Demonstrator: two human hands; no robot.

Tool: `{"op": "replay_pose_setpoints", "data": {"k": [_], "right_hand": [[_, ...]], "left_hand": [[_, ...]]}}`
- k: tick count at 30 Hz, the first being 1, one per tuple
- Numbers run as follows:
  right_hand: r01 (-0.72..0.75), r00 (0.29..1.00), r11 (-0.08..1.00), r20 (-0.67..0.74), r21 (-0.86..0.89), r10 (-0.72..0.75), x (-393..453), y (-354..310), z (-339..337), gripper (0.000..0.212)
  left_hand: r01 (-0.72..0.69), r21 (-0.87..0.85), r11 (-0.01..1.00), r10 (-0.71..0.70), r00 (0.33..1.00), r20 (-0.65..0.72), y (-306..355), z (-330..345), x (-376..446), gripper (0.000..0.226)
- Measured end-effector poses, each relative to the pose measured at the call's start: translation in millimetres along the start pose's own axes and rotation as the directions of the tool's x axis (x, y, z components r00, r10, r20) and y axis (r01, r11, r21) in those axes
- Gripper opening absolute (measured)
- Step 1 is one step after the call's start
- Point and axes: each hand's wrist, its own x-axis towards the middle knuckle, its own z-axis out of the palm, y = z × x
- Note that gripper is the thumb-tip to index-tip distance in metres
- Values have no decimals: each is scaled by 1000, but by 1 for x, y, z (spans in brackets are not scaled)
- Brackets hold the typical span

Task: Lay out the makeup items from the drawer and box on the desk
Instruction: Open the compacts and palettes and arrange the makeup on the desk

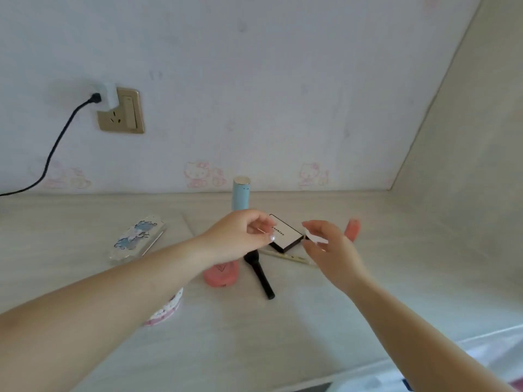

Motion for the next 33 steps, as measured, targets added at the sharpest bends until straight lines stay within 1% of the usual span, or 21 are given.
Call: {"op": "replay_pose_setpoints", "data": {"k": [2, 5, 7, 9, 10, 12, 14, 16, 18, 21, 24, 26, 28, 29, 31, 32, 33], "right_hand": [[-27, 1000, 992, -6, -123, 27, 7, 12, -16, 30], [-48, 994, 930, 77, -365, 82, 19, 21, -28, 49], [-22, 986, 846, 130, -533, 107, 28, 23, -30, 57], [39, 971, 730, 197, -683, 132, 39, 23, -31, 63], [81, 963, 681, 233, -728, 135, 45, 22, -31, 65], [155, 939, 630, 312, -761, 146, 58, 22, -31, 67], [203, 913, 581, 367, -788, 179, 69, 23, -30, 67], [217, 892, 546, 391, -809, 225, 77, 25, -31, 65], [204, 880, 551, 399, -809, 259, 81, 27, -32, 63], [181, 887, 581, 386, -793, 251, 85, 31, -33, 61], [184, 909, 653, 380, -735, 172, 82, 29, -37, 59], [205, 921, 706, 377, -678, 94, 74, 20, -43, 65], [217, 939, 746, 345, -630, 18, 63, 5, -49, 68], [213, 947, 776, 321, -593, -15, 57, -4, -52, 68], [207, 957, 840, 284, -501, -66, 44, -23, -54, 68], [216, 959, 858, 268, -466, -96, 37, -32, -54, 68], [228, 960, 867, 253, -442, -123, 32, -40, -54, 69]], "left_hand": [[27, 22, 999, -27, 1000, -15, 8, 15, 6, 24], [61, 70, 996, -57, 997, -56, 13, 37, 18, 26], [73, 105, 992, -66, 995, -70, 10, 49, 27, 23], [85, 122, 989, -76, 995, -71, 6, 56, 36, 21], [89, 130, 988, -81, 994, -67, 4, 57, 39, 20], [85, 160, 984, -77, 996, -55, 2, 58, 45, 22], [64, 185, 981, -58, 998, -40, -2, 57, 51, 25], [55, 178, 982, -50, 998, -33, -4, 57, 56, 23], [49, 158, 986, -44, 999, -33, -6, 57, 60, 20], [39, 128, 991, -33, 998, -45, -7, 58, 63, 18], [36, 71, 997, -28, 995, -98, -5, 58, 64, 22], [47, 1, 999, -47, 989, -139, 0, 57, 61, 25], [81, -129, 988, -101, 983, -156, 4, 56, 56, 30], [101, -232, 967, -136, 981, -138, 6, 56, 51, 34], [137, -474, 870, -184, 982, -53, 14, 55, 39, 46], [156, -569, 807, -191, 982, -2, 17, 53, 31, 48], [173, -629, 758, -186, 982, 46, 21, 52, 24, 48]]}}
